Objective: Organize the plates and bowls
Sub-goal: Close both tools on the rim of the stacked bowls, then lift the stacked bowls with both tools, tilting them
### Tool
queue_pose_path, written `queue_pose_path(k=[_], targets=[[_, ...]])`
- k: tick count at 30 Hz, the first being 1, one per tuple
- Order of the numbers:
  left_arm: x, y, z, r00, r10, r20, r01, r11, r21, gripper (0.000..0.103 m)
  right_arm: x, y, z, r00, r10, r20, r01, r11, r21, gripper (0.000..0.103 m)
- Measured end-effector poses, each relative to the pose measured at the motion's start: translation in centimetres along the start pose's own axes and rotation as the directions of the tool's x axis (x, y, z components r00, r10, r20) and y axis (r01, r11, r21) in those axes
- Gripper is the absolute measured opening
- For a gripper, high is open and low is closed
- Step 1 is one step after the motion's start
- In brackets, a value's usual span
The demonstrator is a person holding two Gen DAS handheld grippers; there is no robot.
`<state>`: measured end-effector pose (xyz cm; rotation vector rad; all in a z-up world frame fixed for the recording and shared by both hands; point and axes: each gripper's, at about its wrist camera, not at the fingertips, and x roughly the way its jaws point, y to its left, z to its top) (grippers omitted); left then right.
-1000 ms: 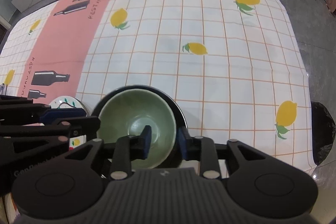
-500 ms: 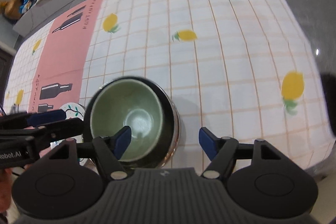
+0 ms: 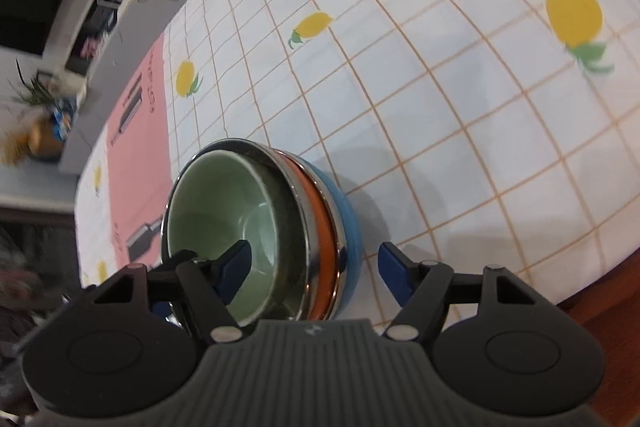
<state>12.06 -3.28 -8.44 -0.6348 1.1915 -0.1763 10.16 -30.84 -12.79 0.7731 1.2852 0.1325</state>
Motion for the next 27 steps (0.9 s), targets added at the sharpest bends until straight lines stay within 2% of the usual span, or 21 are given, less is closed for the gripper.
queue_pose_path(k=[5, 7, 13, 23, 27], targets=[[0.9, 0.8, -0.8, 0.999, -0.037, 0.027, 0.039, 0.996, -0.082, 0.074, 0.2, -1.0, -0.9, 0.996, 0.071, 0.048, -0.075, 0.995, 0.072, 0.070], [1.1, 0.8, -1.1, 0.998, -0.022, 0.053, 0.026, 0.996, -0.083, 0.074, 0.4, -1.4, -1.3, 0.994, 0.091, 0.063, -0.097, 0.990, 0.102, 0.070], [1.6, 0.8, -1.8, 0.996, 0.008, 0.085, -0.002, 0.998, -0.068, 0.075, 0.6, -2.2, -2.5, 0.988, 0.060, 0.145, -0.079, 0.989, 0.129, 0.070], [2.9, 0.8, -1.7, 0.999, -0.011, 0.048, 0.015, 0.996, -0.084, 0.069, 2.1, -3.5, -2.1, 0.986, 0.125, 0.107, -0.140, 0.978, 0.157, 0.067], [3.0, 0.4, -1.6, 0.999, -0.011, 0.043, 0.015, 0.997, -0.079, 0.060, 2.1, -3.5, -1.9, 0.985, 0.132, 0.107, -0.148, 0.978, 0.149, 0.062]])
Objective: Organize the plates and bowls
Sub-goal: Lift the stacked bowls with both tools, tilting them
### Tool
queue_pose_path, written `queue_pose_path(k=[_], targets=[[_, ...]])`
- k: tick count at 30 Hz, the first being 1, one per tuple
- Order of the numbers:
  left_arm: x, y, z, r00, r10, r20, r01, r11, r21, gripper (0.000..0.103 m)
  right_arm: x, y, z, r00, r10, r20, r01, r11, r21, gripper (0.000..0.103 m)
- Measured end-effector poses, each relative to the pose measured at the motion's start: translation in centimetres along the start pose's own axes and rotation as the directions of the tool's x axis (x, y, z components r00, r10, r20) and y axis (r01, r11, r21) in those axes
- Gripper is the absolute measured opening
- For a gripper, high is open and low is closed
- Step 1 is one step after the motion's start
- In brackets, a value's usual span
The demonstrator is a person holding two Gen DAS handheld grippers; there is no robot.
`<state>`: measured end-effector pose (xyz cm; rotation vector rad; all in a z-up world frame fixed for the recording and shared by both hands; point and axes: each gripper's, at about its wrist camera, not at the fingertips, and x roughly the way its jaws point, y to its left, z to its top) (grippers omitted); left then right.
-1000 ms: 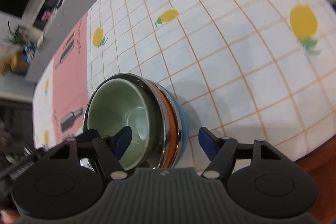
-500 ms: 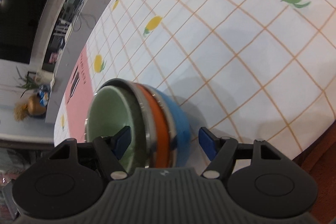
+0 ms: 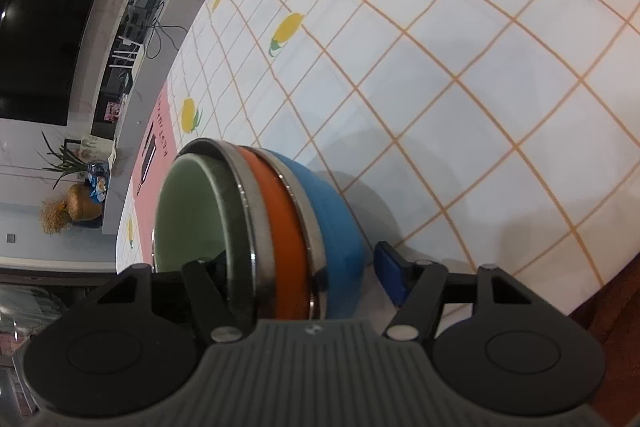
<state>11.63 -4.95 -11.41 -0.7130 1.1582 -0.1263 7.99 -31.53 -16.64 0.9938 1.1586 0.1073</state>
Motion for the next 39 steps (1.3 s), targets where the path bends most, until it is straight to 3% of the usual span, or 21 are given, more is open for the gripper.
queue_pose_path(k=[7, 23, 39], targets=[[0.0, -0.1, -0.2, 1.000, 0.006, 0.003, -0.006, 1.000, 0.006, 0.059, 0.0, 0.4, -0.3, 1.000, -0.012, 0.009, 0.012, 1.000, -0.010, 0.056], [-1.1, -0.3, -0.4, 1.000, 0.007, 0.006, -0.007, 1.000, 0.011, 0.058, -0.1, 0.7, -0.4, 1.000, -0.012, 0.019, 0.012, 1.000, -0.002, 0.054], [-5.2, 0.2, -0.9, 0.996, -0.019, 0.086, 0.017, 1.000, 0.024, 0.055, -1.8, 3.1, -2.1, 0.999, 0.021, 0.039, -0.018, 0.998, -0.059, 0.050]])
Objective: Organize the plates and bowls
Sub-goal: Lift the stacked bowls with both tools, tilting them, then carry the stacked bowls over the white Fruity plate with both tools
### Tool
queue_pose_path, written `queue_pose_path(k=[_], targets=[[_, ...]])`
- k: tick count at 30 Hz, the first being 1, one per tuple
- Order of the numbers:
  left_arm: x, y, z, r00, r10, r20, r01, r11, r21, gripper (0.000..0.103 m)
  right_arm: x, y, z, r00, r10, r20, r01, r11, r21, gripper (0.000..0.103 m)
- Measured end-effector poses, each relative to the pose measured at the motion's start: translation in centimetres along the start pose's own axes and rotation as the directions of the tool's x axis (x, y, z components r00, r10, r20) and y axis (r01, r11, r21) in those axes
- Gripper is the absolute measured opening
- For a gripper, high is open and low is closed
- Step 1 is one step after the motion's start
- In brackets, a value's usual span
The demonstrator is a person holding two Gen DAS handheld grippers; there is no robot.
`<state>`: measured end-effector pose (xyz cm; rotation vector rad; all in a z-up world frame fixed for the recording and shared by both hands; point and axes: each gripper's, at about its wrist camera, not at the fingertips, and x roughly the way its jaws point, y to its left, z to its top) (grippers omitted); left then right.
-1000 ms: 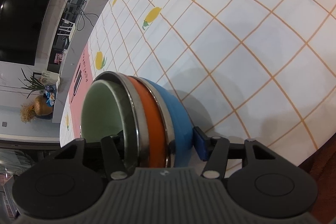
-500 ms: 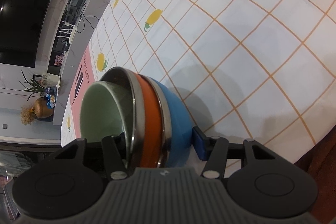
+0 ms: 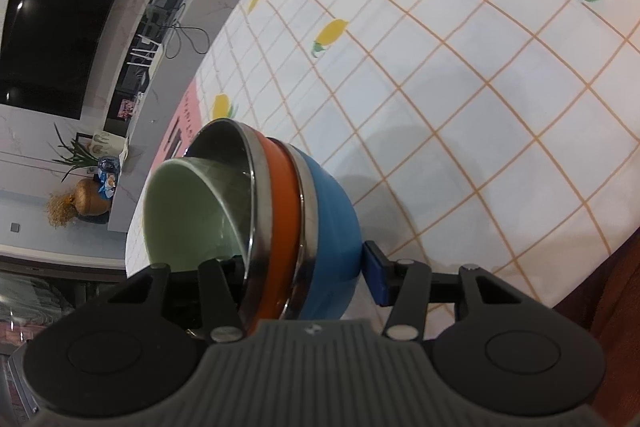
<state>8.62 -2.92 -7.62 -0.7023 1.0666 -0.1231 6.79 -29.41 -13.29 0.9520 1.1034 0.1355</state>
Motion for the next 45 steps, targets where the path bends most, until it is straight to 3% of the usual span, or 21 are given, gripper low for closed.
queue_pose_path(k=[17, 32, 45], targets=[[-6.3, 5.6, 1.4, 0.994, 0.037, 0.103, -0.028, 0.995, -0.093, 0.055, 2.5, 6.3, -4.3, 0.996, 0.041, -0.082, -0.051, 0.992, -0.116, 0.050], [-7.6, 10.3, 3.2, 0.990, 0.079, 0.114, -0.058, 0.983, -0.174, 0.055, 7.3, 9.4, -6.9, 0.985, 0.018, -0.169, -0.043, 0.988, -0.150, 0.050], [-7.0, 11.3, 3.1, 0.989, 0.101, 0.107, -0.080, 0.979, -0.190, 0.055, 9.5, 9.8, -7.0, 0.979, -0.001, -0.202, -0.033, 0.986, -0.164, 0.050]])
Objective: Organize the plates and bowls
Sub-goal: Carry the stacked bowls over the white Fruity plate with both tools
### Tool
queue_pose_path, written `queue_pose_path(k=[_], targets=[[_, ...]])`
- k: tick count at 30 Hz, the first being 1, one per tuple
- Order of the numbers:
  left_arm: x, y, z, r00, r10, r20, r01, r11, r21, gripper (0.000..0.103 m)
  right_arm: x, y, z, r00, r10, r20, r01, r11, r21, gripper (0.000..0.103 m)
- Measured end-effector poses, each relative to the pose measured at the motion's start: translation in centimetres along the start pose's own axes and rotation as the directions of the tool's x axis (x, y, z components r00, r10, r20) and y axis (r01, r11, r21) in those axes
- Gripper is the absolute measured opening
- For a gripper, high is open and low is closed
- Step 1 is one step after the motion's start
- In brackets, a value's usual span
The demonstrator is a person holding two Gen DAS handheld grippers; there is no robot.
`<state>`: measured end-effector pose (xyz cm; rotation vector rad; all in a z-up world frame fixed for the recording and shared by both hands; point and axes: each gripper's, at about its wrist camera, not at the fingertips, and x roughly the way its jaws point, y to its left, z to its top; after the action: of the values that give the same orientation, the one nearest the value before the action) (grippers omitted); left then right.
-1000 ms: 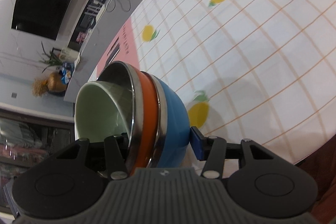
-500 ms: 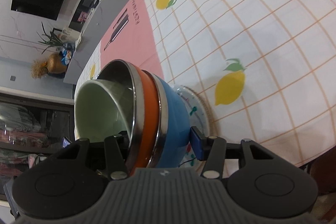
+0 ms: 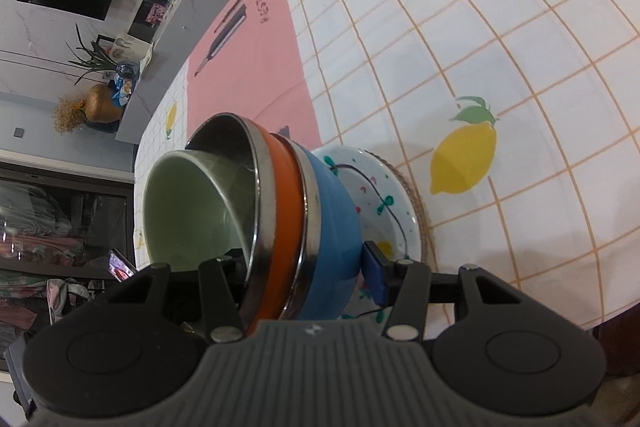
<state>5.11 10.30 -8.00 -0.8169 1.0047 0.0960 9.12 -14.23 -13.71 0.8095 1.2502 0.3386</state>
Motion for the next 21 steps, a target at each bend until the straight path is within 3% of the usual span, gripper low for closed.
queue_pose_path(k=[21], targets=[[-0.02, 0.61, 0.42, 1.000, -0.005, -0.021, 0.005, 1.000, -0.005, 0.056, 0.61, -0.30, -0.24, 0.999, -0.019, -0.028, 0.019, 1.000, -0.023, 0.057]])
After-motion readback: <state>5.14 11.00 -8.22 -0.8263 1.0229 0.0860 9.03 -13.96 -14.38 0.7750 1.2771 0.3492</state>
